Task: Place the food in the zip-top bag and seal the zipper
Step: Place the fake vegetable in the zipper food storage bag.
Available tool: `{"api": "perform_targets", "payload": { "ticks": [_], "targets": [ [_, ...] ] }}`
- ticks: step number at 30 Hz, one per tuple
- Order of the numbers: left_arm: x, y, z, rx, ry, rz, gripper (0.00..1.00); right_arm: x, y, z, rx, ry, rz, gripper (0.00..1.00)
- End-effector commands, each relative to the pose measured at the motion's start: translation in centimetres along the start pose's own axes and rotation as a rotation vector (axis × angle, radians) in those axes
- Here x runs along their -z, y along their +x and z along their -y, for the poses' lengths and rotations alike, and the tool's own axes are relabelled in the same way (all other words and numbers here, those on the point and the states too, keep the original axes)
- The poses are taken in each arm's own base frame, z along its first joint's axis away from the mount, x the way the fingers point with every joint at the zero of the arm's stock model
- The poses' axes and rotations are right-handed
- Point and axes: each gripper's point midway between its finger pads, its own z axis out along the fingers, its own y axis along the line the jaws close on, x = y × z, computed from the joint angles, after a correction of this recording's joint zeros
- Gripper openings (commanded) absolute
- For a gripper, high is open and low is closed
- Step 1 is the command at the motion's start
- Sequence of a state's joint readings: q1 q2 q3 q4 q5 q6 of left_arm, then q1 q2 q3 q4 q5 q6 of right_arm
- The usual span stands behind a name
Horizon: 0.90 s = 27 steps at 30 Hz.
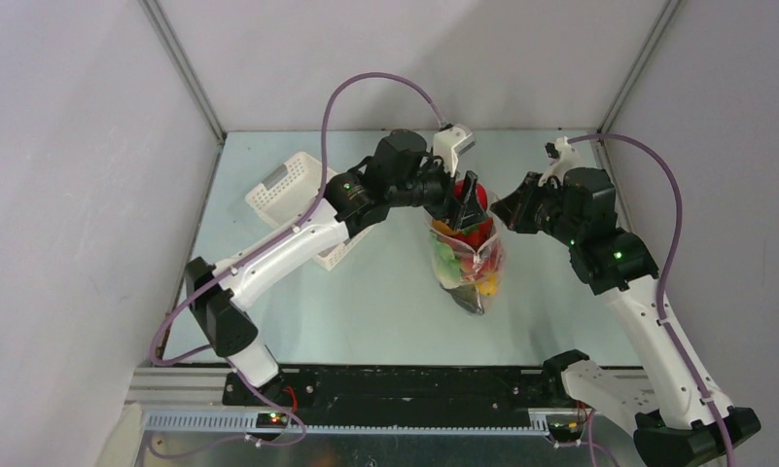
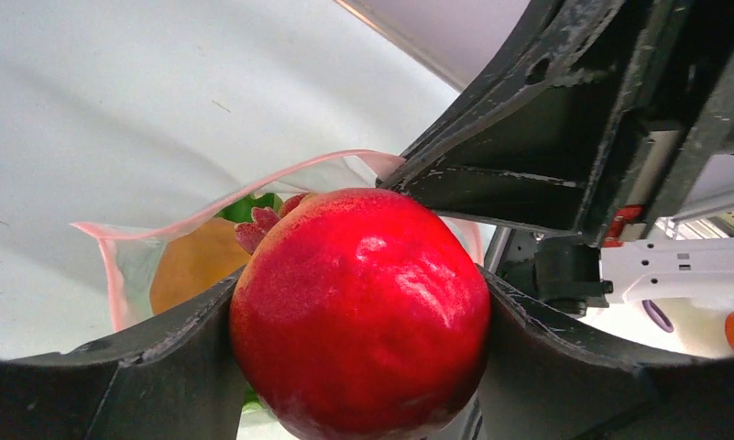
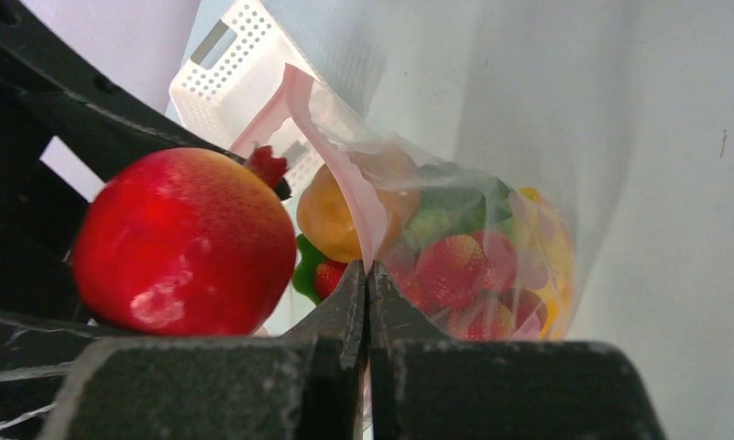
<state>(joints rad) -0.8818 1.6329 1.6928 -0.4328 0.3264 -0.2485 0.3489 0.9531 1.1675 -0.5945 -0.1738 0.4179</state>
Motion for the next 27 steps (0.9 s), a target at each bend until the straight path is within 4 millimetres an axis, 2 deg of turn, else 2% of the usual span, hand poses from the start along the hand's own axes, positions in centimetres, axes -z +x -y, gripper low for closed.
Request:
{"api": "perform_targets", "payload": {
  "ticks": [1,2,5,6,7,8,15,19,20,23,24,25,26,27],
  "targets": [
    [0.4,-1.7,1.6,-0.059,0.047,0.026,0.58,1.1,-1.2,-1.2,0.011,-0.046,0.048,0.00],
    [0.2,-1.6,1.8,-0.061,0.054,0.020,0.61,1.1,-1.2,-1.2,0.011,-0.046,0.049,0.00],
    [0.0,-1.4,2.2,-0.063,0.071,0.008,0.80,1.1,-1.2,-1.2,0.011,-0.044,0.046,0.00],
    [0.0,-1.3,2.2,-0.061,0.071,0.001,0.84,1.1,-1.1,-1.2,0.010,-0.043,0.044,0.00],
    [0.0,-1.4,2.4,-0.064,0.074,0.002,0.95,1.1,-1.1,-1.1,0.011,-0.042,0.043,0.00],
    [0.1,-1.4,2.4,-0.064,0.074,0.000,0.97,1.1,-1.1,-1.2,0.010,-0.044,0.042,0.00],
    [1.2,-2.3,3.6,-0.083,0.109,0.025,1.00,1.1,-1.1,-1.1,0.009,-0.041,0.042,0.00],
    [2.0,-2.8,2.8,-0.079,0.042,0.045,1.00,1.2,-1.1,-1.0,0.012,-0.037,0.044,0.00],
    [2.2,-2.9,2.1,-0.073,-0.003,0.053,1.00,1.2,-1.0,-1.0,0.012,-0.034,0.044,0.00],
    [4.1,-3.9,1.0,-0.072,-0.104,0.106,1.00,1.3,-1.0,-1.0,0.014,-0.034,0.043,0.00],
    [4.4,-3.7,0.0,-0.067,-0.158,0.114,1.00,1.2,-1.0,-0.9,0.014,-0.033,0.041,0.00],
    [5.6,-4.4,0.0,-0.071,-0.177,0.148,1.00,1.2,-0.9,-0.9,0.017,-0.034,0.040,0.00],
    [6.0,-3.8,-0.9,-0.067,-0.228,0.150,1.00,1.3,-0.9,-1.0,0.017,-0.036,0.039,0.00],
    [7.4,-4.6,-0.6,-0.072,-0.236,0.191,1.00,1.3,-0.9,-1.0,0.018,-0.037,0.039,0.00]
  ]
}}
